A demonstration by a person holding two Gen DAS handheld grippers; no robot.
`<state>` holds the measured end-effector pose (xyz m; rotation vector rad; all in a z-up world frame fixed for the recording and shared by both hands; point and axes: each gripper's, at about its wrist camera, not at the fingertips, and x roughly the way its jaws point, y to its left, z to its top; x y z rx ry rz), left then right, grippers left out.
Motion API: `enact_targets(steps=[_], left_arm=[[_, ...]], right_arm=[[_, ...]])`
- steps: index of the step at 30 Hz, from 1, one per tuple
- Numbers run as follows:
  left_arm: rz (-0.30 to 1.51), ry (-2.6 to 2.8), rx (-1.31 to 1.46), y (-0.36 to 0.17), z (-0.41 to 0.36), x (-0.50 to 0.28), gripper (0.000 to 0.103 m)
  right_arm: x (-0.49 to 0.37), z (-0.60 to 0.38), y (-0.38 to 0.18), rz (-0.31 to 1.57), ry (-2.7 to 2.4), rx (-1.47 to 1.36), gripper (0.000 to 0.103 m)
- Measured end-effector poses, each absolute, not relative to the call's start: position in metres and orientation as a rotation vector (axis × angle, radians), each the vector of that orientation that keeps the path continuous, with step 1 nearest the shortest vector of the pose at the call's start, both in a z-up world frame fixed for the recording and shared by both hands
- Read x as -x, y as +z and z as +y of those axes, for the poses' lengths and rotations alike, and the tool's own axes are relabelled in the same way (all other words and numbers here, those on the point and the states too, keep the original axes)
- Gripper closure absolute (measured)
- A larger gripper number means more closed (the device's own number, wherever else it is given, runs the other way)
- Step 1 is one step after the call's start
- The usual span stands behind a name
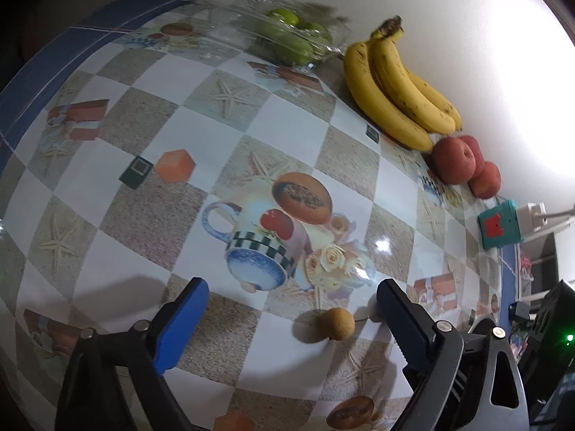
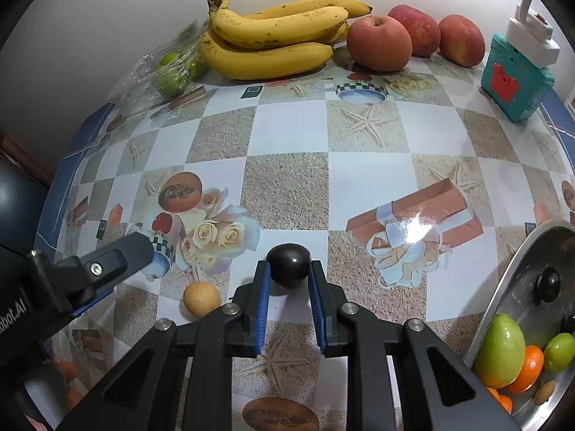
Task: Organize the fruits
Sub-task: 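Close the right tool on the dark plum while the left tool grasps the small brown fruit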
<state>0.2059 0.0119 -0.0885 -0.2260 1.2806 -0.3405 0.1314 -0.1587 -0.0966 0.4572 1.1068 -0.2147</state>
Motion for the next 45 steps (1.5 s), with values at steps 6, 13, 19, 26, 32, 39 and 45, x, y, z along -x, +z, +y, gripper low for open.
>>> enact_targets(steps=[6,13,19,26,32,39,45], left_arm=[[1.300,-0.363,0.219,-0.090,0.005,-0.205,0.019],[1.315,-0.389,0.191,-0.091,-0.004,-0.202,0.035],[1.321,-0.435,0.105,-0.091,-0.023,-0.194,0.052],[1.333,-0.446,0.045,-0.096,-0.033,-0.187,0.069],[1.329,-0.454,0.029,-0.096,-0.036,-0.185,0.075],[1.322,-0.444,0.036,-0.097,-0.037,-0.185,0.076],[1.287,-0.471,0.058,-0.081,-0.036,-0.181,0.076]], right_arm=[[-0.126,-0.164,-0.095,1.104,-0.213,-0.483,0.081],[-0.112,-0.179,-0.088,1.088,-0.235,-0.520,0.081],[-0.103,-0.191,-0.079,1.060,-0.246,-0.557,0.081],[-0.098,-0.196,-0.076,1.048,-0.247,-0.576,0.081],[-0.093,-0.200,-0.072,1.034,-0.253,-0.592,0.081],[-0.087,-0.203,-0.068,1.022,-0.259,-0.600,0.081],[-0.081,-0.204,-0.063,1.012,-0.260,-0.606,0.081]])
